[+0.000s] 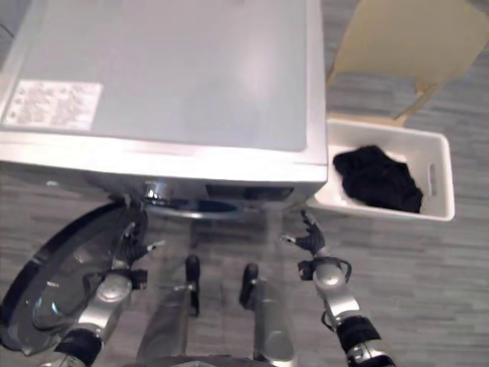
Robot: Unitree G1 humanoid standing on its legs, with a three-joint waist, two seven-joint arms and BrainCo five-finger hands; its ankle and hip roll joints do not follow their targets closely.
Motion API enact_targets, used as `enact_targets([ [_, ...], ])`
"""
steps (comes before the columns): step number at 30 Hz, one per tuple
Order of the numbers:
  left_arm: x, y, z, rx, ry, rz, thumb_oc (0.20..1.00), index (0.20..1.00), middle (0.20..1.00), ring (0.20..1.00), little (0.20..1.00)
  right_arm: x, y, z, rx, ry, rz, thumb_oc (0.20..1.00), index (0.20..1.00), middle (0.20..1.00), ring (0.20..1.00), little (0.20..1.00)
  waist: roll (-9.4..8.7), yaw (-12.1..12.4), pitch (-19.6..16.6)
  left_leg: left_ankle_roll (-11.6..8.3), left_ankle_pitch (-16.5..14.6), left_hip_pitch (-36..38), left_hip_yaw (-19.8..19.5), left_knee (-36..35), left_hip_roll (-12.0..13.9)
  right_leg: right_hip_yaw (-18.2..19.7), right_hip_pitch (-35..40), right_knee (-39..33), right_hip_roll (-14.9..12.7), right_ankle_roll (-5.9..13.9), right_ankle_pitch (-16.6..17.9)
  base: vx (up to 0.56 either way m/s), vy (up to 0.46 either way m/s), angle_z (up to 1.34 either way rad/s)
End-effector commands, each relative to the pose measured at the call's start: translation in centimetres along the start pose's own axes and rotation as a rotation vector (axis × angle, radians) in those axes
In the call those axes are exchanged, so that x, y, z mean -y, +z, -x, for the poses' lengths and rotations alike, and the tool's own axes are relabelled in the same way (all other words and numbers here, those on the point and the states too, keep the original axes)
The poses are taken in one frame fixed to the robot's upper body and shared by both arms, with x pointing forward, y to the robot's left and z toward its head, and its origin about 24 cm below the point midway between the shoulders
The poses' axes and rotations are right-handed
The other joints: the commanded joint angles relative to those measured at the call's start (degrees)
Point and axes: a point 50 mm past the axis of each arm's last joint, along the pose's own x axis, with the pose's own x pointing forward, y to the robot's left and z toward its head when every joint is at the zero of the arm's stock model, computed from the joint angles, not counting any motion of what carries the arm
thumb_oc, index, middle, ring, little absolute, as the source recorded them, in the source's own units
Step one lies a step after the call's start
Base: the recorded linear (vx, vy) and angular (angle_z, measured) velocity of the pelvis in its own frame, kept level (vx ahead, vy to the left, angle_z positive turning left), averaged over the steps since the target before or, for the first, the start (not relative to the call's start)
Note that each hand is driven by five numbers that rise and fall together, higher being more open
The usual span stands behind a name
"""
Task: Grab the laundry basket,head to the washer,open it,put in the laundry and shut it.
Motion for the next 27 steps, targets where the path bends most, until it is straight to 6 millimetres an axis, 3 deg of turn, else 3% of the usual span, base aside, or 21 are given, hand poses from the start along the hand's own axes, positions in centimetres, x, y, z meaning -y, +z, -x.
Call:
enact_targets([
  [1, 0.4, -0.8, 0.4, -0.02, -0.017, 0.022, 1.0, 1.0, 1.0, 1.0, 1.0, 1.0, -2.6, 1.5, -0.079, -0.017, 0.011, 1.0, 1.0, 1.0, 1.0, 1.0, -0.12, 0.03, -2.63, 1.2, -2.08, 3.36, 0.9, -0.36, -1.23, 3.71, 7.22, -17.35, 1.62, 4.35, 9.31, 0.09, 0.003, -0.19],
  [2, 0.4, -0.8, 0.4, -0.02, -0.017, 0.022, 1.0, 1.0, 1.0, 1.0, 1.0, 1.0, -2.6, 1.5, -0.078, -0.017, 0.011, 1.0, 1.0, 1.0, 1.0, 1.0, -0.16, 0.01, -2.7, 1.21, -1.87, 3.34, 0.9, -0.55, -1.28, 3.7, 7.18, -17.5, 1.59, 4.35, 9.47, 0.14, 0.034, -0.22],
  [3, 0.5, -2.3, 1.2, -0.076, -0.027, 0.026, 1.0, 1.0, 1.0, 1.0, 1.0, 0.8, -3.7, 2.1, -0.126, -0.016, -0.017, 1.0, 1.0, 1.0, 1.0, 1.0, -0.25, 0.61, -4.04, 1.4, -2.05, 6.27, -1.4, -2.06, -2.81, 5.33, 9.95, -20.12, 2.13, 4.71, 10.53, 0.1, 0.048, -0.26],
  [6, 1.4, -3.4, 1.5, -0.126, -0.055, 0.015, 1.0, 1.0, 1.0, 1.0, 1.0, 0.7, -4.9, 2.5, -0.182, -0.026, -0.049, 1.0, 1.0, 1.0, 1.0, 1.0, -0.52, 0.9, -6.2, 1.25, -2.52, 8.63, -9.03, -4.2, -6.46, 7.97, 12.66, -24.16, 2.71, 5.44, 12.26, 0.1, 0.053, -0.5],
  [8, 1.6, -4.2, 1.7, -0.163, -0.069, 0.008, 1.0, 1.0, 1.0, 1.0, 1.0, 0.7, -5.7, 2.8, -0.214, -0.022, -0.052, 1.0, 1.0, 1.0, 1.0, 1.0, -0.17, 0.4, -8.04, 1.68, -2.79, 10.61, -10.58, -6.51, -7.2, 9.46, 14.19, -26.02, 3.2, 5.77, 12.91, 0.13, 0.072, -0.85],
  [13, 2.4, -5.8, 2.1, -0.234, -0.134, -0.067, 1.0, 1.0, 1.0, 1.0, 1.0, 0.5, -7.0, 3.6, -0.277, -0.014, -0.059, 1.0, 1.0, 1.0, 1.0, 1.0, 0.48, -1.01, -10.35, 2.78, -2.73, 14.04, -6.75, -9.77, -6.92, 13.13, 14.99, -27.1, 3.5, 6.74, 14.47, 0.06, 0.11, -0.51],
  [16, 3.0, -5.5, 1.9, -0.217, -0.178, -0.136, 1.0, 1.0, 1.0, 1.0, 1.0, 0.1, -7.3, 3.8, -0.291, -0.008, -0.06, 1.0, 1.0, 1.0, 1.0, 1.0, 1.08, -2.23, -9.73, 3.49, -2.99, 14.71, -0.81, -10.78, -6.62, 16.87, 12.37, -24.99, 4.34, 8.56, 15.59, -0.08, 0.107, -1.02],
  [17, 3.2, -5.1, 1.6, -0.195, -0.19, -0.16, 1.0, 1.0, 1.0, 1.0, 1.0, 0.0, -7.1, 3.8, -0.28, -0.005, -0.052, 1.0, 1.0, 1.0, 1.0, 1.0, 1.26, -2.26, -9.29, 3.6, -3.06, 14.67, 2.4, -11.1, -6.08, 15.86, 10.67, -24.36, 4.02, 9.51, 16.3, -0.09, 0.049, -1.28],
  [19, 3.2, -5.1, 1.6, -0.195, -0.19, -0.161, 1.0, 1.0, 1.0, 1.0, 1.0, 0.0, -7.1, 3.8, -0.28, -0.005, -0.052, 1.0, 1.0, 1.0, 1.0, 1.0, 1.2, -2.1, -9.43, 3.58, -2.98, 14.48, 2.57, -11.11, -6.1, 16.03, 10.42, -24.34, 4.03, 9.5, 16.4, -0.04, -0.005, -1.77],
  [20, 3.4, -4.9, 1.3, -0.186, -0.198, -0.188, 1.0, 1.0, 1.0, 1.0, 1.0, -0.2, -7.0, 3.9, -0.271, -0.003, -0.049, 1.0, 1.0, 1.0, 1.0, 1.0, 1.48, -1.92, -9.12, 3.42, -3.11, 14.9, 6.19, -11.34, -4.94, 10.11, 9.07, -23.86, 2.49, 9.5, 16.15, -0.02, -0.046, -1.62],
  [21, 3.4, -4.6, 1.2, -0.177, -0.192, -0.186, 1.0, 1.0, 1.0, 1.0, 1.0, -0.3, -6.8, 3.8, -0.261, -0.003, -0.048, 1.0, 1.0, 1.0, 1.0, 1.0, 1.68, -1.79, -8.94, 3.29, -3.15, 15.29, 7.75, -11.39, -4.35, 6.58, 8.89, -23.6, 1.65, 9.39, 15.77, -0.02, -0.08, -1.44],
  [23, 3.4, -3.5, 0.7, -0.133, -0.188, -0.177, 1.0, 1.0, 1.0, 1.0, 1.0, -0.5, -6.3, 3.7, -0.237, -0.006, -0.041, 1.0, 1.0, 1.0, 1.0, 1.0, 2.79, -0.45, -8.8, 2.36, -4.46, 17.28, 12.9, -11.55, -1.66, -8.66, 9.99, -21.85, -2.37, 9.09, 12.68, 0.07, -0.092, -1.32],
  [25, 3.4, -3.5, 0.7, -0.133, -0.188, -0.177, 1.0, 1.0, 1.0, 1.0, 1.0, -0.5, -6.3, 3.7, -0.237, -0.006, -0.041, 1.0, 1.0, 1.0, 1.0, 1.0, 2.83, -0.41, -8.68, 2.35, -4.52, 17.49, 12.93, -11.58, -1.63, -8.63, 10.1, -21.72, -2.35, 9.11, 12.57, 0.03, -0.038, -1.37],
  [27, 3.6, -2.7, 0.5, -0.104, -0.191, -0.164, 1.0, 1.0, 1.0, 1.0, 1.0, -0.7, -6.4, 3.9, -0.245, -0.006, -0.039, 1.0, 1.0, 1.0, 1.0, 1.0, 2.61, 0.02, -9.12, 2.27, -5.6, 19.21, 19.08, -11.05, -0.71, -16.04, 11.32, -20.89, -5.38, 8.96, 12.58, 0.07, -0.139, -1.36],
])
